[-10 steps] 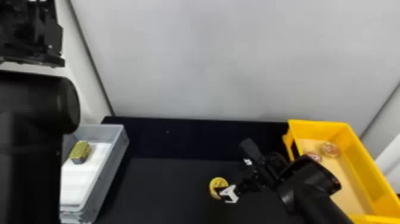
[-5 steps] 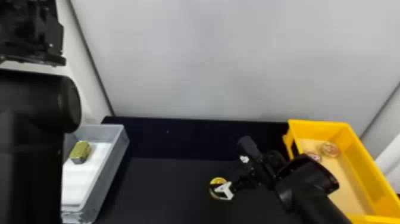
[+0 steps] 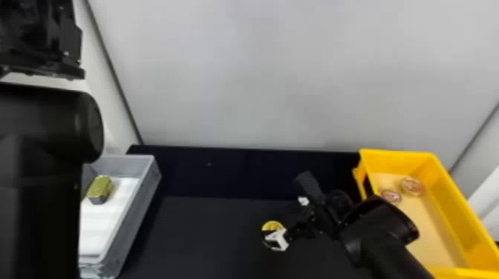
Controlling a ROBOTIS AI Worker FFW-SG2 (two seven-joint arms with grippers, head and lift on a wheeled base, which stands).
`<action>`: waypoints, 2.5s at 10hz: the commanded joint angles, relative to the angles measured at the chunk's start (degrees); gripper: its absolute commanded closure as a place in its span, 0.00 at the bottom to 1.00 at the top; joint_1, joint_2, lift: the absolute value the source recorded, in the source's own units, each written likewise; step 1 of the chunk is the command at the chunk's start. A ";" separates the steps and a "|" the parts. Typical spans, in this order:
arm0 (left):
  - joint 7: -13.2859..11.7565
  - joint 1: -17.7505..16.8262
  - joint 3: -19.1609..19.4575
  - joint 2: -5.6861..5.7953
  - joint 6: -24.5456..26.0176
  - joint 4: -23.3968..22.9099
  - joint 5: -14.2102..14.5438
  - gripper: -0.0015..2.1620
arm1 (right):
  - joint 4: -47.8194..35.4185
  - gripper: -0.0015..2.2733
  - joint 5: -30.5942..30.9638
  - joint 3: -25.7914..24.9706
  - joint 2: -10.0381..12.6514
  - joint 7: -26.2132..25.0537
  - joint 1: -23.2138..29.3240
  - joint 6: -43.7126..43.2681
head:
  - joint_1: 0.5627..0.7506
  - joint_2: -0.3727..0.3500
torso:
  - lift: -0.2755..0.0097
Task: Pick up the round yellow can and place it in the yellow rectangular box
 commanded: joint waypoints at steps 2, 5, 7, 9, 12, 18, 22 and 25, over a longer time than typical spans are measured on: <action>-0.06 -0.22 -0.25 0.09 -0.15 0.17 0.01 0.12 | 2.15 0.02 -0.72 0.44 0.81 -0.75 -0.30 -0.79 | 0.53 0.59 | 0.93; -0.06 -0.31 -0.25 0.00 -0.41 0.17 0.01 0.12 | 3.91 0.02 -0.72 0.71 0.99 -0.75 -0.21 -0.79 | 0.53 0.59 | 0.93; -0.06 -0.40 -0.25 0.00 -0.76 0.17 0.10 0.12 | 4.79 0.02 -0.72 0.62 1.08 -1.11 -0.21 -1.14 | 0.53 0.59 | 0.93; -0.06 -0.31 -0.25 -0.09 -0.94 0.08 0.10 0.12 | 5.23 0.02 -0.54 0.62 0.99 -1.11 -0.21 -1.14 | 0.53 0.59 | 0.93; -0.14 -0.31 -0.07 -0.09 -1.11 0.08 0.19 0.12 | 5.31 0.07 0.69 0.62 0.64 -1.37 -0.04 -0.61 | 0.53 0.59 | 0.93; -0.32 0.13 0.28 -0.18 -0.94 -0.62 0.19 0.12 | 3.29 0.31 1.75 0.71 0.11 -1.11 0.93 1.32 | 0.53 0.59 | 0.93; -0.50 0.48 0.37 0.09 1.00 -2.12 0.19 0.12 | -13.85 0.31 3.33 0.09 -2.79 2.94 6.12 9.94 | 0.53 0.59 | 0.93; -0.58 1.10 1.16 1.06 2.93 -3.61 0.19 0.12 | -36.08 0.31 6.14 -5.54 -5.60 8.22 10.77 19.79 | 0.53 0.59 | 0.93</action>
